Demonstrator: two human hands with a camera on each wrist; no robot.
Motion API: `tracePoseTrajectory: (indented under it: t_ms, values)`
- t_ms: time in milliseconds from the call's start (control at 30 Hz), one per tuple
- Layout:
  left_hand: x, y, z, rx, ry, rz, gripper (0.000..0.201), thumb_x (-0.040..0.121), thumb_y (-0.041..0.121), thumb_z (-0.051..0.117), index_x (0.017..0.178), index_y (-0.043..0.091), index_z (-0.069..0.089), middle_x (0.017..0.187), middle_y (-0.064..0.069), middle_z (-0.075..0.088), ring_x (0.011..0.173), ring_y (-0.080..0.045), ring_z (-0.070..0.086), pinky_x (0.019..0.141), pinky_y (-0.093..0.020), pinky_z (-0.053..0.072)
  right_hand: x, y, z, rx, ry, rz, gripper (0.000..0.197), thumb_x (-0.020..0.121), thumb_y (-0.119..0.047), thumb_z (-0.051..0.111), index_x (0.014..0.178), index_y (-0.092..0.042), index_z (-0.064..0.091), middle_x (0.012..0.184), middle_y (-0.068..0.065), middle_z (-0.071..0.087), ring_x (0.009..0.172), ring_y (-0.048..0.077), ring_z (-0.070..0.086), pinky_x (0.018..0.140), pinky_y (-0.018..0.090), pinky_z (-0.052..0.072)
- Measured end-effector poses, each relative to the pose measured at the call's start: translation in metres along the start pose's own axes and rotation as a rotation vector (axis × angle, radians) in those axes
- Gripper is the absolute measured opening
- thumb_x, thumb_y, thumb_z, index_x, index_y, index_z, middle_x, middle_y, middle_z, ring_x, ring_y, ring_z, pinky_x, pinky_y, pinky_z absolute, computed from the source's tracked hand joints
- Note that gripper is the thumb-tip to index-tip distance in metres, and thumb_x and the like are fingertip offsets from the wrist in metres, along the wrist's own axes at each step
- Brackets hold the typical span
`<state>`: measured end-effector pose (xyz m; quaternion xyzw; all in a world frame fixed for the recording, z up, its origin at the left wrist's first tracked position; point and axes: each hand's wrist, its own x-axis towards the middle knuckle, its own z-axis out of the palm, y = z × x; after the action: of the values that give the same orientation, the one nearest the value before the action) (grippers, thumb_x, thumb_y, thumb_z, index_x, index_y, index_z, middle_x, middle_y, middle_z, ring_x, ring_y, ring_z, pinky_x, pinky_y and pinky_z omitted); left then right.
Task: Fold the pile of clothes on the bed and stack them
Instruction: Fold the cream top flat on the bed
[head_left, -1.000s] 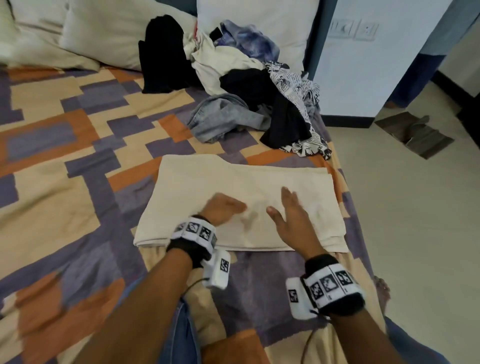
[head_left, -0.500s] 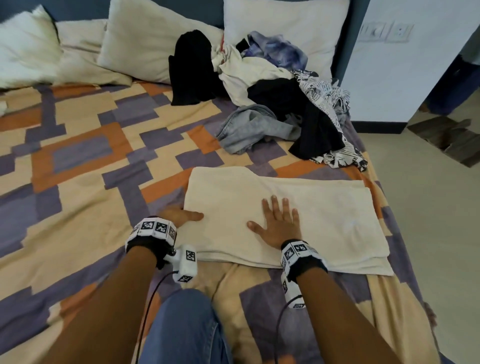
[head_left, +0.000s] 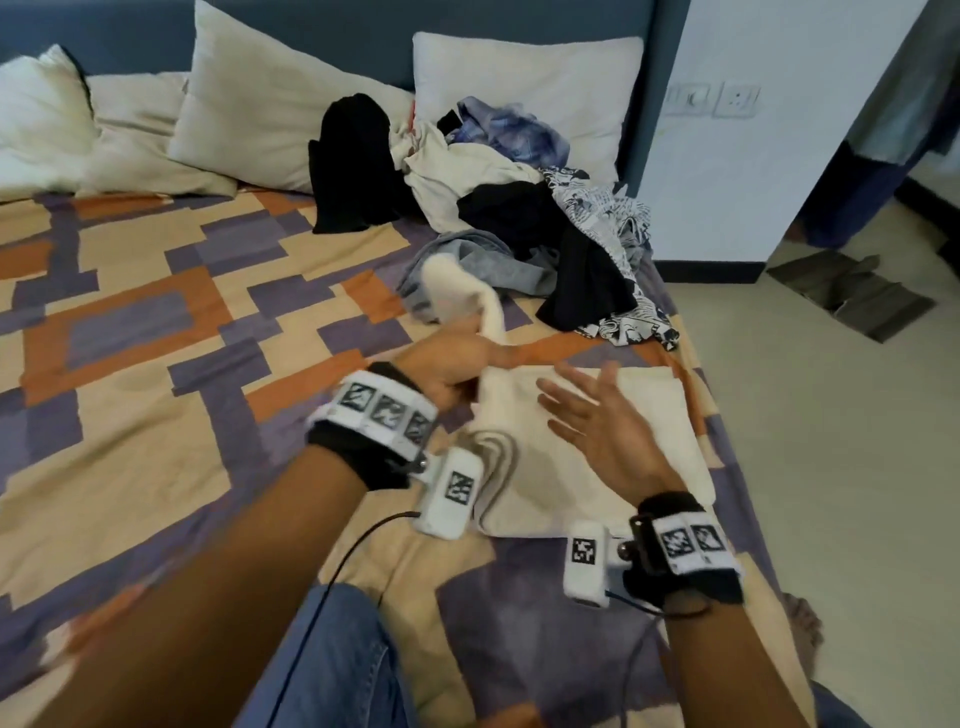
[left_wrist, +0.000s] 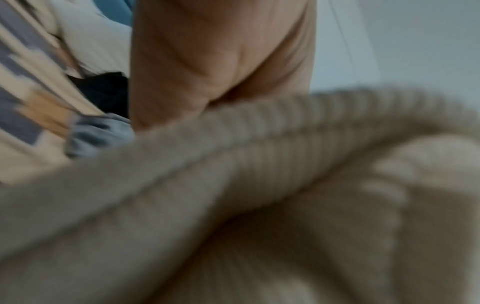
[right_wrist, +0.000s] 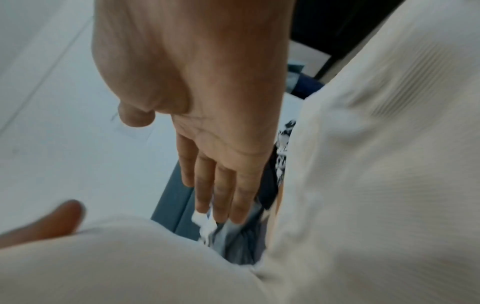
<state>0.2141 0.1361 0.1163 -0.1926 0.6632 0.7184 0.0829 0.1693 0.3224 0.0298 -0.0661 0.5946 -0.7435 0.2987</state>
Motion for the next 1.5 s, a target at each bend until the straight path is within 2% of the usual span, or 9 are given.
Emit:
tracePoseTrajectory:
  t_ms: [200, 333, 467, 833, 1033, 1167, 1267, 1367, 1500]
  values:
    - [0.033, -0.046, 0.147, 0.467, -0.253, 0.160, 0.047, 0.091, 0.010, 0.065, 0.132, 0.000, 0.045, 0.099, -0.009, 0.061, 0.084, -0.020, 0.059, 0.075, -0.029, 0.052, -0.036, -0.003, -0.085, 0.169, 0.224, -0.143, 0.067, 0.085, -0.067, 0.045, 0.145, -0.036, 0.042, 0.127, 0.001, 0.064, 0.112, 0.019, 0.064, 0.088, 0.040, 0.056]
    - [0.034, -0.120, 0.146, 0.865, -0.033, 0.280, 0.034, 0.093, 0.013, 0.056, 0.126, 0.010, 0.061, 0.125, -0.015, 0.055, 0.116, -0.033, 0.054, 0.099, -0.038, 0.043, -0.035, 0.014, -0.098, -0.036, 0.282, -0.041, 0.019, 0.097, -0.009, 0.057, 0.116, -0.006, 0.058, 0.088, -0.001, 0.076, 0.080, 0.015, 0.070, 0.080, 0.035, 0.056]
    - [0.021, -0.154, 0.096, 0.961, 0.237, 0.288, 0.048, 0.096, 0.027, 0.054, 0.143, 0.017, 0.045, 0.149, -0.003, 0.040, 0.138, -0.027, 0.036, 0.113, -0.036, 0.027, -0.004, 0.022, -0.102, -0.413, 0.258, 0.038, 0.040, 0.086, -0.015, 0.074, 0.122, -0.006, 0.061, 0.118, 0.010, 0.070, 0.107, 0.027, 0.066, 0.096, 0.049, 0.053]
    - [0.009, -0.211, 0.106, 1.383, 0.073, 0.189, 0.084, 0.070, 0.072, -0.030, 0.148, 0.049, -0.012, 0.160, 0.007, -0.024, 0.147, -0.030, -0.021, 0.108, -0.071, -0.006, -0.004, 0.049, -0.153, -1.058, 0.486, -0.140, 0.049, 0.098, -0.022, 0.056, 0.143, -0.005, 0.045, 0.153, 0.012, 0.040, 0.128, 0.035, 0.049, 0.105, 0.042, 0.041]
    - [0.007, -0.200, 0.101, 1.299, 0.003, 0.163, 0.069, 0.084, 0.071, -0.006, 0.149, 0.048, -0.008, 0.159, 0.011, -0.024, 0.146, -0.023, -0.024, 0.112, -0.064, -0.010, -0.026, 0.076, -0.150, -1.141, 0.534, -0.082, 0.068, 0.098, -0.057, 0.031, 0.134, -0.003, 0.050, 0.133, 0.024, 0.051, 0.118, 0.041, 0.052, 0.096, 0.050, 0.045]
    - [0.009, -0.190, 0.077, 0.410, 0.244, 0.173, 0.066, 0.094, 0.049, 0.053, 0.151, 0.028, 0.027, 0.159, 0.006, 0.022, 0.146, -0.016, 0.019, 0.120, -0.048, 0.014, -0.040, 0.064, -0.152, -0.810, 0.626, -0.097, 0.064, 0.097, -0.061, 0.037, 0.123, -0.006, 0.057, 0.118, 0.015, 0.062, 0.105, 0.028, 0.056, 0.095, 0.042, 0.045]
    - [0.008, -0.197, 0.059, 0.043, 0.659, 0.018, 0.065, 0.077, 0.051, 0.057, 0.126, 0.009, 0.057, 0.123, -0.010, 0.062, 0.114, -0.032, 0.058, 0.100, -0.048, 0.046, -0.058, 0.076, -0.142, -0.823, 0.639, -0.084, 0.071, 0.091, -0.070, 0.033, 0.126, -0.013, 0.056, 0.121, 0.015, 0.063, 0.112, 0.034, 0.057, 0.098, 0.045, 0.044]
    - [0.010, -0.194, 0.061, 0.149, 0.581, -0.028, 0.064, 0.073, 0.059, 0.056, 0.093, -0.001, 0.061, 0.090, -0.019, 0.067, 0.090, -0.040, 0.064, 0.078, -0.048, 0.054, -0.057, 0.092, -0.126, -0.984, 0.658, 0.057, 0.081, 0.094, -0.069, 0.029, 0.145, -0.007, 0.038, 0.138, 0.028, 0.047, 0.127, 0.044, 0.042, 0.105, 0.049, 0.035]
    - [0.013, -0.182, 0.069, 0.247, 0.339, -0.177, 0.074, 0.083, 0.048, 0.070, 0.137, 0.018, 0.030, 0.121, -0.001, 0.055, 0.097, -0.023, 0.059, 0.052, -0.031, 0.052, -0.053, 0.086, -0.117, -0.975, 0.656, 0.107, 0.061, 0.103, -0.046, 0.031, 0.138, 0.004, 0.036, 0.135, 0.032, 0.048, 0.124, 0.046, 0.045, 0.095, 0.047, 0.039]
